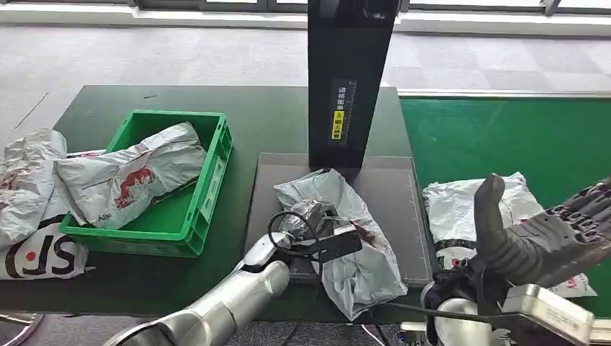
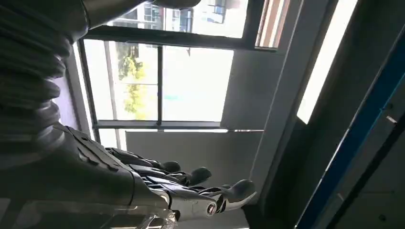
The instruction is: Moved the parcel from conveyor to table for the left to box.
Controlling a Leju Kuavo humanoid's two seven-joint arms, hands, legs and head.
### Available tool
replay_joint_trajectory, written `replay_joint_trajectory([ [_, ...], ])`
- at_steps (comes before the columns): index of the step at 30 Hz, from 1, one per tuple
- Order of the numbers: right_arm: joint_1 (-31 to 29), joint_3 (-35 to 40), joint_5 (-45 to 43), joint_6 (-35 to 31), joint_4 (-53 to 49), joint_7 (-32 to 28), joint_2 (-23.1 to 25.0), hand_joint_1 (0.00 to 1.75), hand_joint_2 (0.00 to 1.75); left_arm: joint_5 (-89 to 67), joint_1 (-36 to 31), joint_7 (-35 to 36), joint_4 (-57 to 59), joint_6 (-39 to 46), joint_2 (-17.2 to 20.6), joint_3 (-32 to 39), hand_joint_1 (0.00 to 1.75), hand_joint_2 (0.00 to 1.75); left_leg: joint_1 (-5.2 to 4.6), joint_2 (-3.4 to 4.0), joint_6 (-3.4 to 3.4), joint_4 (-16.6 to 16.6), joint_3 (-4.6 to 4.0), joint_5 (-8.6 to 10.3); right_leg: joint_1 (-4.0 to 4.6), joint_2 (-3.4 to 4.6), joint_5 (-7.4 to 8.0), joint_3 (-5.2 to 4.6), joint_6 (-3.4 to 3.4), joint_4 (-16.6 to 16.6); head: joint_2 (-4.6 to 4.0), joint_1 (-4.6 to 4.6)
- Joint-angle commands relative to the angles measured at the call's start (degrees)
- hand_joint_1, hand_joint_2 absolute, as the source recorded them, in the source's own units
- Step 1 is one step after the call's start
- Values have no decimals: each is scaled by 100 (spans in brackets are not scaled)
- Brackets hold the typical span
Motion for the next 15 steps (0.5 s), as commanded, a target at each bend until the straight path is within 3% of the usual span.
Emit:
replay_joint_trajectory([
  [1, -169, -359, 25, 2, -18, 4, 49, 0, 175, -694, -408, 518, 185, 809, 200, -535, 175, 175, 7, 4, -2, -15, 16, 3, 9, 2, 5, 17, -7, -19, 0, 0],
  [6, -170, -358, 38, 2, -14, 4, 62, 0, 175, -760, -395, 545, 165, 871, 215, -517, 175, 175, 2, 4, -1, -2, 5, -1, 2, 3, 1, 4, -2, -3, 0, 0],
  [9, -179, -397, 47, 2, -20, 4, 105, 0, 175, -1115, -356, 707, -71, 1489, 303, -297, 175, 175, 5, 5, -1, -8, 9, 1, 5, 4, 4, 10, -4, -11, 0, 0],
  [10, -158, -422, 51, 2, 16, 4, 133, 0, 175, -1185, -301, 747, -284, 1804, 386, -125, 175, 175, 3, 8, -1, -4, 5, 0, 3, 7, 3, 3, -4, -4, 0, 0],
  [15, -72, -524, 57, 2, 162, 4, 198, 0, 175, -2018, 504, 583, -2056, 1818, 666, 1229, 175, 175, 2, 25, -3, -14, 14, 0, 2, 24, 7, 7, -6, -11, 0, 0],
])
